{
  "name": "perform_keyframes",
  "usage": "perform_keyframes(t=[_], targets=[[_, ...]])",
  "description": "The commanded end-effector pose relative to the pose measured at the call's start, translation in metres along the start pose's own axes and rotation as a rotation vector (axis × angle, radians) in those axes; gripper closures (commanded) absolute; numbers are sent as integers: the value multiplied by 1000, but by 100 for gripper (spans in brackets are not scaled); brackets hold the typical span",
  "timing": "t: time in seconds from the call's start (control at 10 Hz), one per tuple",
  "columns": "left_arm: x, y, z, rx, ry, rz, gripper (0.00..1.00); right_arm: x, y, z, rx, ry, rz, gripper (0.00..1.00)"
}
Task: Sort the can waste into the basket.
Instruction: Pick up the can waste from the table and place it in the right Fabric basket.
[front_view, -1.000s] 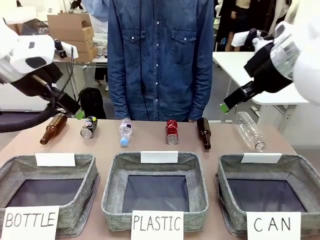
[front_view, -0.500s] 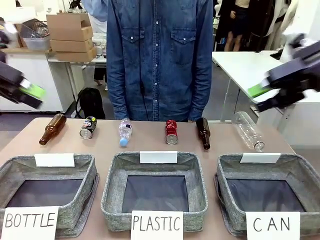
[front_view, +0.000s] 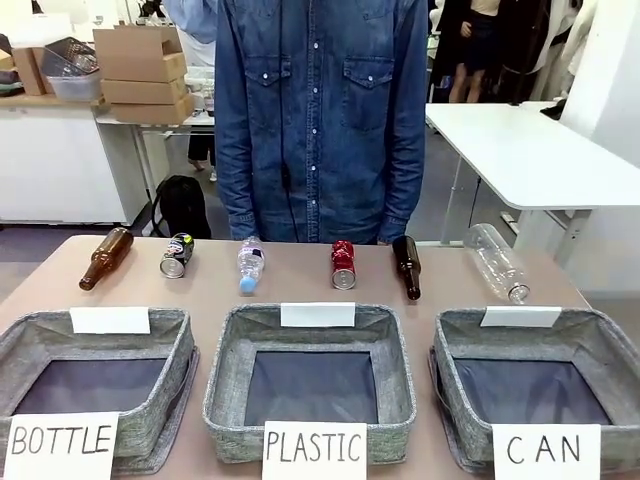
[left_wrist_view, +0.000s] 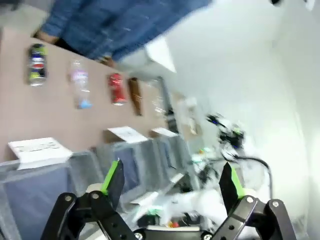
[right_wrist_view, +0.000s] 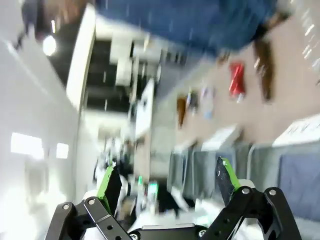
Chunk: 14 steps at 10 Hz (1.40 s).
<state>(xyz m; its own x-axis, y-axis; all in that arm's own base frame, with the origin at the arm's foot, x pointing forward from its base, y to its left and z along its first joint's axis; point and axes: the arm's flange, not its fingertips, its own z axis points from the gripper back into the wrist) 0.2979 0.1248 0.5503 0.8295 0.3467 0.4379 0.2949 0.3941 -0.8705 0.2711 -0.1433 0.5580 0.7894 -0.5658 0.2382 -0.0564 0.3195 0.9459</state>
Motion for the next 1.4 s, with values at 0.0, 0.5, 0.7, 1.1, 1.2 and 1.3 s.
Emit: perform_keyframes(t=[0.0, 0.5, 0.7, 1.1, 1.2, 1.3], targets=[[2, -13, -6, -116, 62, -30, 0, -13, 3, -20, 39, 169, 9, 0], [2, -13, -6, -116, 62, -30, 0, -13, 3, -20, 39, 169, 9, 0], [-1, -14, -7, -104, 74, -10, 0, -13, 3, -20, 39, 169, 9, 0], [35, -16, -77, 116, 217, -104, 0, -13, 3, -20, 39, 169, 9, 0], [40, -11, -115, 159, 269, -109, 0, -13, 3, -20, 39, 169, 9, 0], [42, -2, -144, 199, 325, -108, 0, -13, 3, -20, 39, 169, 9, 0]])
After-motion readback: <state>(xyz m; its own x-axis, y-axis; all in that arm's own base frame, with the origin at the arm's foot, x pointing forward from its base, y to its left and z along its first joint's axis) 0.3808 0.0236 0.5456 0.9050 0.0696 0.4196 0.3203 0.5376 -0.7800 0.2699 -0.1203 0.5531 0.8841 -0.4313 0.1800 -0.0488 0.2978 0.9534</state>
